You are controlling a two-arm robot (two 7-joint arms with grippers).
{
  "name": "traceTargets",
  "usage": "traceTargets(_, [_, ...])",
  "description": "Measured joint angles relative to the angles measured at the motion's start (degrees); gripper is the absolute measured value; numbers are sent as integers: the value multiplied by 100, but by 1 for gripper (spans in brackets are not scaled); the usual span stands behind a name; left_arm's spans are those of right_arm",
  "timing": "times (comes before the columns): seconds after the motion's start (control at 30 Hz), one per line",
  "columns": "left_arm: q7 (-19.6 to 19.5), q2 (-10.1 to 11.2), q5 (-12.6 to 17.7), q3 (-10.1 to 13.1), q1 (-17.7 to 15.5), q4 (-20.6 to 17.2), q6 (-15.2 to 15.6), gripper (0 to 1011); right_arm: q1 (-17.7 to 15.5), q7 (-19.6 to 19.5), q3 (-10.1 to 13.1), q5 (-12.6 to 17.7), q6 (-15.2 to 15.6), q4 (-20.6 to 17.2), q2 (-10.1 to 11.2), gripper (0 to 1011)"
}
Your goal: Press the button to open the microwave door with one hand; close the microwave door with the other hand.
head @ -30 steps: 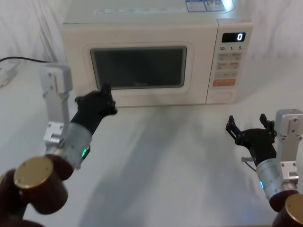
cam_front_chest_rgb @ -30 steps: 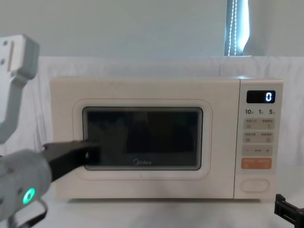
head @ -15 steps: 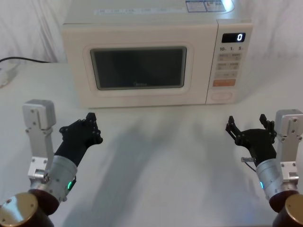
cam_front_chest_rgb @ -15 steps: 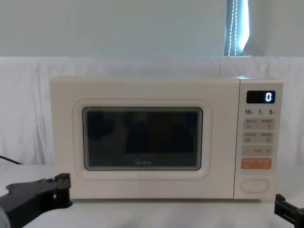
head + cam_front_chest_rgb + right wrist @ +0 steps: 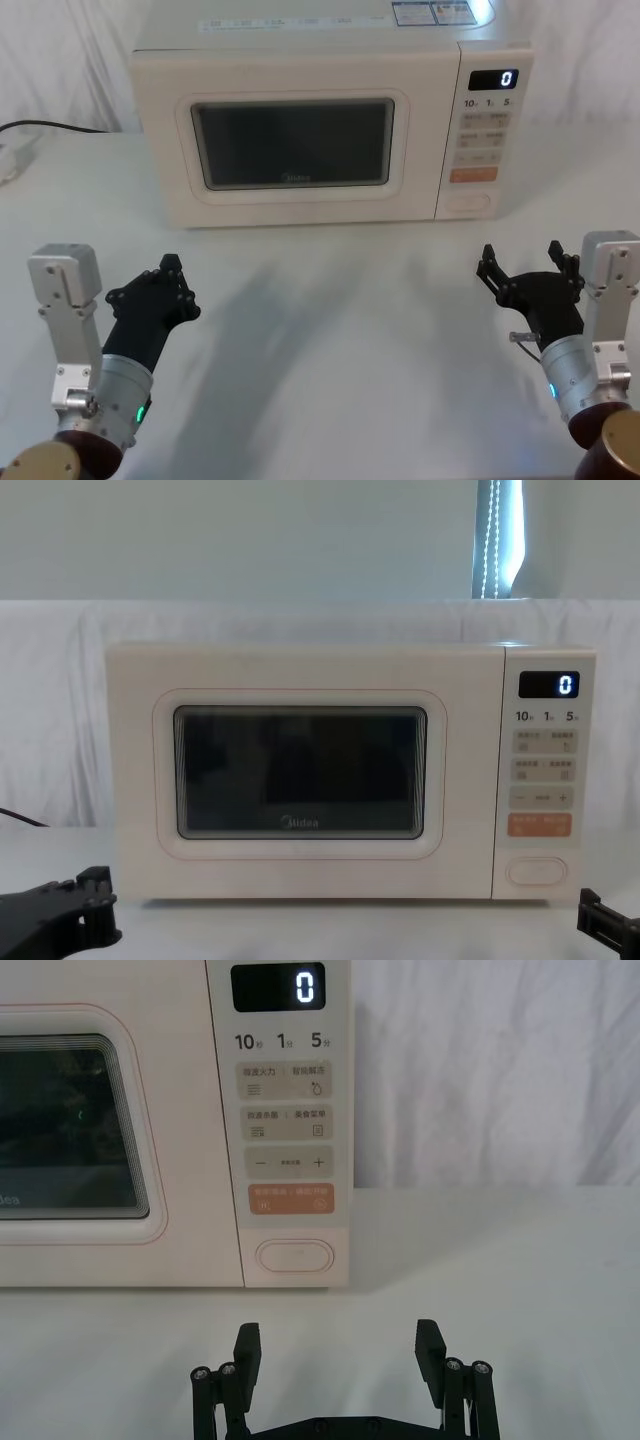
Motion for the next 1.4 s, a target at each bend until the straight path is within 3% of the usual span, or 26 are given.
traceTargets(1.4, [-44, 28, -27, 20, -19, -23, 97, 0, 0, 0, 0, 0, 0, 0, 0, 1002])
